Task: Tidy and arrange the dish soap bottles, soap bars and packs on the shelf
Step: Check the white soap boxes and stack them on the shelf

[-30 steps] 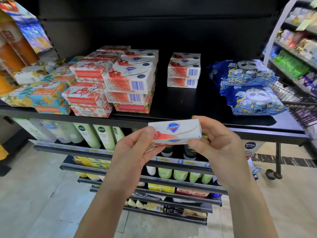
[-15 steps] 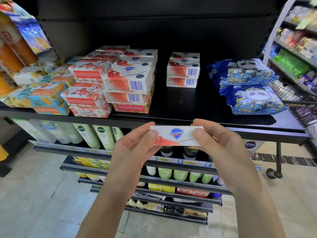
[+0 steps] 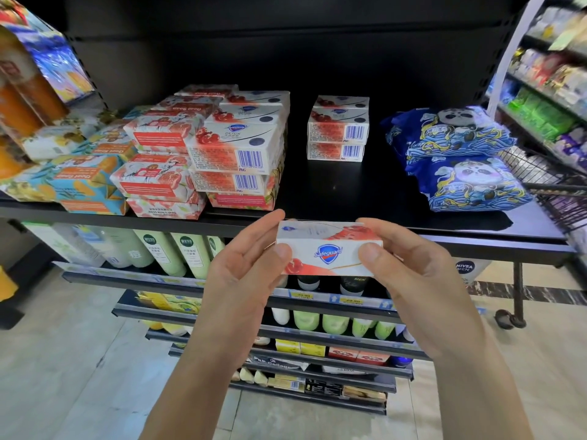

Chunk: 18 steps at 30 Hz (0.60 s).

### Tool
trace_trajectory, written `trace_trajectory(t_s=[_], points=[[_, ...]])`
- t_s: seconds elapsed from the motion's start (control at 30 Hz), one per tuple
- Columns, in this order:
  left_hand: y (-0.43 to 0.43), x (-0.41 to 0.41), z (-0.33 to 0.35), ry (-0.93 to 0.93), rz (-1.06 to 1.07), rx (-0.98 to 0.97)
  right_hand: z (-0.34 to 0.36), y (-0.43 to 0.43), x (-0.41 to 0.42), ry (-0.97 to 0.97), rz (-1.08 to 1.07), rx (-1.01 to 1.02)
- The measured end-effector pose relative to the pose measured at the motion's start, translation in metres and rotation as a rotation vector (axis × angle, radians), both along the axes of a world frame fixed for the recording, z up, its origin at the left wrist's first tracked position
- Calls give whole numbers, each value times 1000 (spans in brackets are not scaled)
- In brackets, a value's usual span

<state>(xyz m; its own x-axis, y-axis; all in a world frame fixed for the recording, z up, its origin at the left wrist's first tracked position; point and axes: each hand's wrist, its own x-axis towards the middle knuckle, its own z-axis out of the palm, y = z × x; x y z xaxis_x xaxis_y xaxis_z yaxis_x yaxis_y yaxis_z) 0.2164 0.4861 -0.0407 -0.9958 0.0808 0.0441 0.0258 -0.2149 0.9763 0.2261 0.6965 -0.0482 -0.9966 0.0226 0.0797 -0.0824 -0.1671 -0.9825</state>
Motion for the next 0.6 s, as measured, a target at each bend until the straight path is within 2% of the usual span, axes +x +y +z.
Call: trace_trajectory(t_s=[0.33, 0.6], points=[[-1, -4, 3, -42, -22, 26, -4, 4, -3, 160, 111, -122], [2, -3, 5, -83, -6, 35, -5, 3, -1, 170, 168, -98]])
